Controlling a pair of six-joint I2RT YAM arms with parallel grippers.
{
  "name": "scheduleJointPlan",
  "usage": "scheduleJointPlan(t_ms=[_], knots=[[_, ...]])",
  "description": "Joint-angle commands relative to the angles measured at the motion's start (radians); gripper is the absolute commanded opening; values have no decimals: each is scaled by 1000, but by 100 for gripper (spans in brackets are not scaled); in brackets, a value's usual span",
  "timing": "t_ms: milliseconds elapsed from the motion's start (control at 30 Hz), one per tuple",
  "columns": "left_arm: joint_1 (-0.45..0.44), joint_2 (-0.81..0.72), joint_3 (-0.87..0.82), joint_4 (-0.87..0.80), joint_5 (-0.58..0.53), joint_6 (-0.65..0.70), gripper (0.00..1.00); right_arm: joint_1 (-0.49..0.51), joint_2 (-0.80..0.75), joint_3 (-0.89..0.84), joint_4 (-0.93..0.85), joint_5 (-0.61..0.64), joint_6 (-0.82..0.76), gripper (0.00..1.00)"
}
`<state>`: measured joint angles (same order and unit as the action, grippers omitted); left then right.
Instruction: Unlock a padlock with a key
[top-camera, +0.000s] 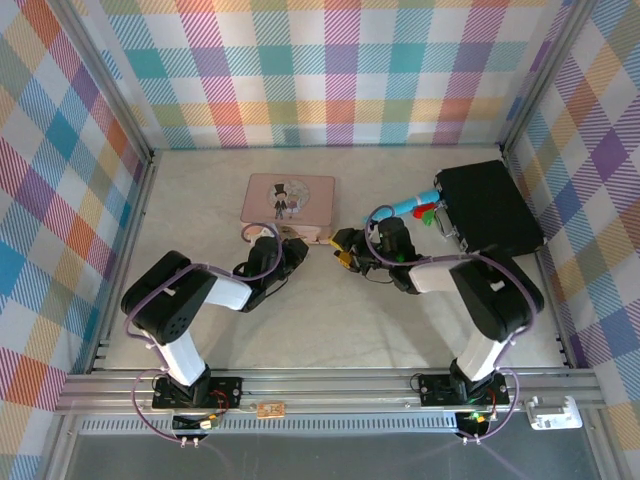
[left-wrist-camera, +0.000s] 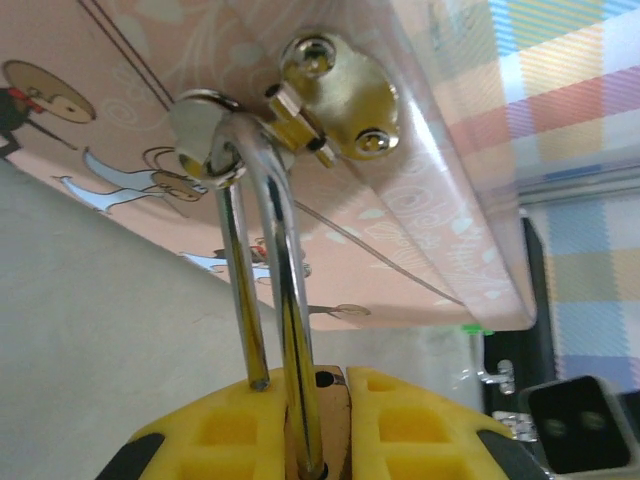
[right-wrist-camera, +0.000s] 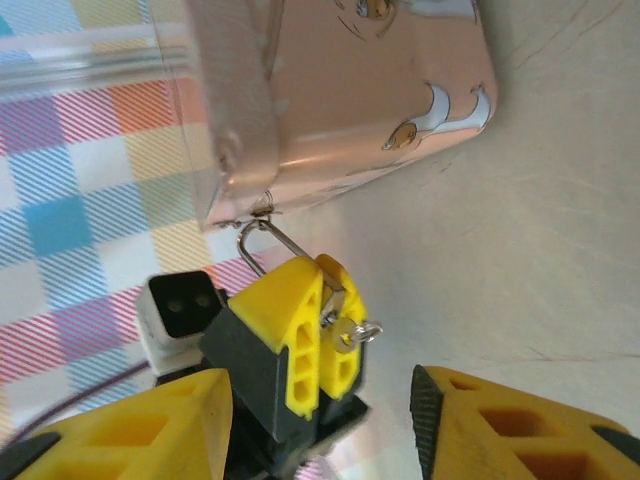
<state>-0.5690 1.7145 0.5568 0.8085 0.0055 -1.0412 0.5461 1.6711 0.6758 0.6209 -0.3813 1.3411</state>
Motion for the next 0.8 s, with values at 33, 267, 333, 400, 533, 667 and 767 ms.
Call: scheduleJointPlan(t_ms=[33, 267, 333, 400, 533, 667, 767], knots=[[-9, -64, 67, -226, -12, 108, 0, 0, -104, 49, -402, 79, -319, 55], [-34, -49, 104, -362, -26, 128, 4, 0, -162, 128, -621, 170, -524, 57], [-49, -42, 108, -368, -42, 122, 6, 1, -174, 131, -623, 182, -550, 57], [-61, -38, 114, -374, -56, 115, 13, 3, -183, 135, -624, 191, -576, 57], [-65, -31, 111, -381, -62, 96, 35, 28, -198, 153, -650, 240, -644, 57], [-54, -77, 79, -395, -70, 84, 48, 75, -200, 175, -676, 292, -701, 57], [-33, -139, 48, -419, -66, 81, 54, 121, -182, 203, -689, 330, -743, 57]])
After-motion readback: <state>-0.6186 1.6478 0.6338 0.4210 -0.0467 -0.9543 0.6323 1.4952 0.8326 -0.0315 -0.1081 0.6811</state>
